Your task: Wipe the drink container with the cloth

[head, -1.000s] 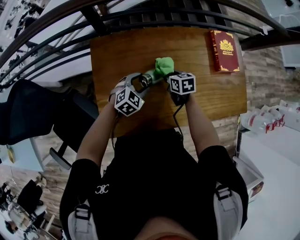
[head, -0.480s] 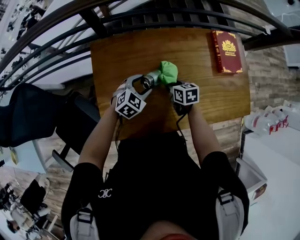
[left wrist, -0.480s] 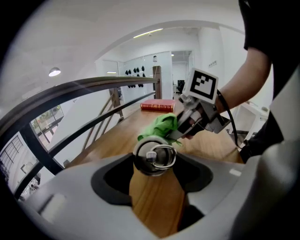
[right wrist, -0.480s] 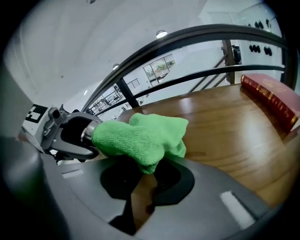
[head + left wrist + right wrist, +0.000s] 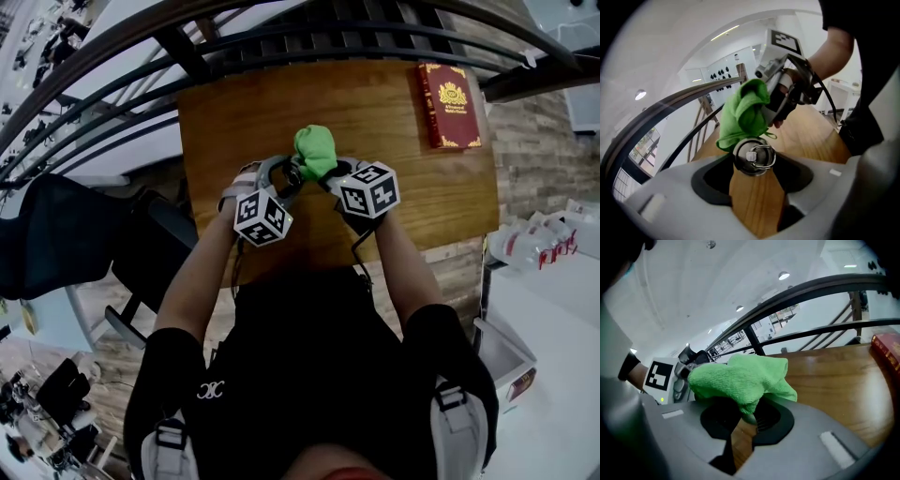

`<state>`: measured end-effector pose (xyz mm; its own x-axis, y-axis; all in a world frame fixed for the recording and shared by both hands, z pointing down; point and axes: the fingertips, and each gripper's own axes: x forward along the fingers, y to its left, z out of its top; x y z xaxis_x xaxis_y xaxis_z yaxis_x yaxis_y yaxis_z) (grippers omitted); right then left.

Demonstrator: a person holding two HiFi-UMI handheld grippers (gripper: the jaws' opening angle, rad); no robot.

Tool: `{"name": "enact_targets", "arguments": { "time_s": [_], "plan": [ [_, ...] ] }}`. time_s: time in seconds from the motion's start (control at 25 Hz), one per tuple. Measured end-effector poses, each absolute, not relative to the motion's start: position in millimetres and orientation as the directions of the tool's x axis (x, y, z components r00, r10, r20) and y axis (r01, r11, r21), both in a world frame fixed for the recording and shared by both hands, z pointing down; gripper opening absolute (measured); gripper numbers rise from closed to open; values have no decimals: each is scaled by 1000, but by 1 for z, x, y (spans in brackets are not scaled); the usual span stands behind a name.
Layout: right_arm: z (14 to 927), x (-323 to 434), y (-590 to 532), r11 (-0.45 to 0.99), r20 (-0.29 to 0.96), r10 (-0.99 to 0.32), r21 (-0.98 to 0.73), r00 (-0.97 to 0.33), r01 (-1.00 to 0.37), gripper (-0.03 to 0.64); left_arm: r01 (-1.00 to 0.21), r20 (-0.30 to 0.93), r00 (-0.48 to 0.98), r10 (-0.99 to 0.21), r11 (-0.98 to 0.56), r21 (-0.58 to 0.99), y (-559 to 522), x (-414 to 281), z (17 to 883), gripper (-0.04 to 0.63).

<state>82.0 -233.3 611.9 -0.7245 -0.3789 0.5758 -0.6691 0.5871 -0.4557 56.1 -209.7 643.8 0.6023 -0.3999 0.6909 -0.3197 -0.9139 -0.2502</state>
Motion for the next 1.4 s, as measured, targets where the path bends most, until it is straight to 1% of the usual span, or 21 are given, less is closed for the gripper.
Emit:
{"name": "enact_targets", "arguments": {
  "time_s": [0.16,0.32,0.4,0.56,0.76,0.88,1.04,1.2,1.28,1.4],
  "plan": [
    [617,83,-251,537,600,-360,-493,-715,-684,51,-252,692,598,-405,-914,-317,-206,64,643,315],
    [626,76,-258,530,635,-284,-521,-719,-669,51,-101,696,587,-413,-891,-443,-197,70,644,314],
    [630,70,-259,539,651,-240,-528,-720,-657,51,-44,696,587,-415,-874,-484,-193,71,644,314],
    [639,64,-263,533,679,-179,-541,-712,-650,51,13,704,576,-415,-857,-516,-192,67,643,314],
    [654,65,-272,535,728,-138,-516,-671,-669,51,94,716,564,-412,-829,-551,-190,65,639,314],
    [666,72,-279,519,758,-131,-497,-639,-695,51,116,719,572,-395,-828,-548,-189,66,641,313],
    [687,95,-288,466,800,-157,-457,-579,-758,51,103,713,582,-391,-834,-541,-193,67,639,311],
    [700,127,-292,414,840,-235,-369,-490,-832,51,75,708,586,-393,-844,-531,-200,66,636,301],
    [699,140,-293,393,832,-296,-340,-468,-854,51,56,708,589,-388,-855,-515,-205,67,635,295],
    [682,145,-290,372,776,-403,-345,-485,-862,51,32,711,601,-365,-878,-477,-208,67,634,295]
  ]
}}
